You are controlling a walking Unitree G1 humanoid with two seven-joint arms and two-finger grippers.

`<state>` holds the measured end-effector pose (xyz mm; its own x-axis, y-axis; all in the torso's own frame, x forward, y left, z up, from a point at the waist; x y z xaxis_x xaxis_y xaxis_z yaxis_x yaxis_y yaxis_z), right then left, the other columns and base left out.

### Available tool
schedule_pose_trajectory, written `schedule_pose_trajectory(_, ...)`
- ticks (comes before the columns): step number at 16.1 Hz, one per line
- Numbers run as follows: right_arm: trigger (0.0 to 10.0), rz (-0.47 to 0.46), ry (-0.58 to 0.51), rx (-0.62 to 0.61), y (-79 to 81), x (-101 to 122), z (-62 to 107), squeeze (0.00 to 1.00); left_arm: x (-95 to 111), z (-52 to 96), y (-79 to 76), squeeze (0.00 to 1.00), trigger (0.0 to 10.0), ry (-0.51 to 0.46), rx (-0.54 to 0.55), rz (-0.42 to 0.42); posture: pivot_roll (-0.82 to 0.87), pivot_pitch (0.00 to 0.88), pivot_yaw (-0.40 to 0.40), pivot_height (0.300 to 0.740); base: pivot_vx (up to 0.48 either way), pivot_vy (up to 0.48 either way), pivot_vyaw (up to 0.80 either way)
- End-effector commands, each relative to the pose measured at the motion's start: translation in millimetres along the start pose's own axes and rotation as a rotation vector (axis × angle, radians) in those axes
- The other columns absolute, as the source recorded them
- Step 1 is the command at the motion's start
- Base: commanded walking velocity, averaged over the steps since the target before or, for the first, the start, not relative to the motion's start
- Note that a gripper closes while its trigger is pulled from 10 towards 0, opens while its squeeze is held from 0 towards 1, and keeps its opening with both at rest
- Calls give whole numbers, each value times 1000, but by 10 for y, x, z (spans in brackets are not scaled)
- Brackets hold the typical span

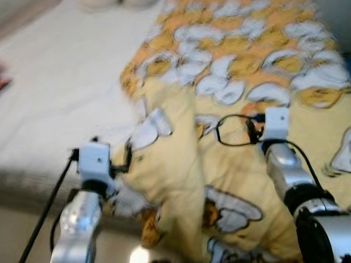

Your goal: Clean up the room

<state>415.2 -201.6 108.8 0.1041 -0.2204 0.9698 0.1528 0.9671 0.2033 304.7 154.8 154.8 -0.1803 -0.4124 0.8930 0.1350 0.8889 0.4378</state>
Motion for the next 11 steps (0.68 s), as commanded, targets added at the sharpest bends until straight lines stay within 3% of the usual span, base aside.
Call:
schedule_pose_trajectory(1, 10000, 4, 25, -36, -43, -14, -16, 0, 337, 114, -132, 0, 10000, -111, -94, -7, 481, 379, 38, 740, 0, 0, 0)
schedule_pose_trajectory(4, 10000, 4, 20, -62, -70, 48, -43, 0, 469, 246, -96, 0, 10000, -111, -86, -18, 508, 408, 29, 740, 0, 0, 0)
schedule_pose_trajectory(6, 10000, 16, -56, -81, -83, 234, -73, 0, 425, 317, 8, 0, 10000, -71, -42, -42, 517, 410, 24, 740, 0, 0, 0)
schedule_pose_trajectory(8, 10000, 4, -106, -78, -83, 349, -85, 0, 412, 336, 17, 0, 10000, -64, -40, -49, 517, 401, 21, 740, 0, 0, 0)
schedule_pose_trajectory(11, 10000, -41, -233, 46, 121, 678, -110, 0, 375, 375, -8, 0, 10000, -20, -51, -56, 495, 379, 8, 740, 0, 0, 0)
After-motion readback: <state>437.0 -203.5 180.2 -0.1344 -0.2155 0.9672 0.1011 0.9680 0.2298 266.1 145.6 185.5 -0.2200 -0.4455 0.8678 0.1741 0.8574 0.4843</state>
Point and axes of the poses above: a point about 5 cm out from each wrist's last joint towards the gripper, its own z axis pointing back from the gripper into the wrist, its own x axis along the axis of the wrist's last joint, y = z × x, the point moved 4 cm from there along -z, pointing out of the wrist towards the gripper, and after that the axes turned 15 degrees about -z, right-handed, at the moved point
